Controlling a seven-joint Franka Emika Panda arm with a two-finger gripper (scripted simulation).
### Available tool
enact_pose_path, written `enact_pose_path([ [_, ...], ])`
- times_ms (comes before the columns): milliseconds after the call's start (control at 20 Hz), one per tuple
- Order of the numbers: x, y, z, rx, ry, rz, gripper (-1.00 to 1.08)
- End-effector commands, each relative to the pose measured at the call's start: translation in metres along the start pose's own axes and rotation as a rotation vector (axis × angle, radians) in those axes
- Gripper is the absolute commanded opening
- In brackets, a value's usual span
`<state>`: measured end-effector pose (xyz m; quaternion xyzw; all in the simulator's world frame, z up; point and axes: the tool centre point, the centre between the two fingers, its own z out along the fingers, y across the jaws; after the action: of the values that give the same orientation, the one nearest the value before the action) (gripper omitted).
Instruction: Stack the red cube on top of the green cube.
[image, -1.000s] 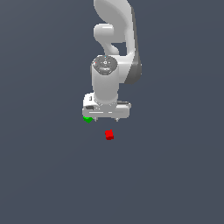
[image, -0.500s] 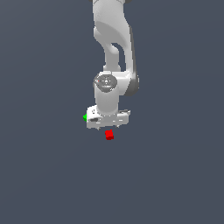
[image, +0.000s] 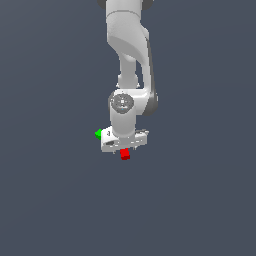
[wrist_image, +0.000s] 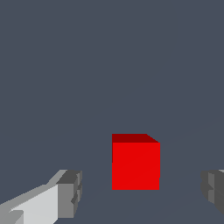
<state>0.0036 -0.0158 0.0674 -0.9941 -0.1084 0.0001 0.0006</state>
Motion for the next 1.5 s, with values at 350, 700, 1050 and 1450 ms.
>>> enact_pose_path([
  [350, 0.000, 0.000, 0.004, -0.001, 0.000, 0.002, 1.00],
  [700, -0.001, 0.000, 0.037, -0.001, 0.000, 0.003, 1.00],
  [1050, 0.000, 0.000, 0.047, -0.001, 0.000, 0.004, -1.00],
  [1450, 0.000, 0.000, 0.047, -0.001, 0.000, 0.004, -1.00],
])
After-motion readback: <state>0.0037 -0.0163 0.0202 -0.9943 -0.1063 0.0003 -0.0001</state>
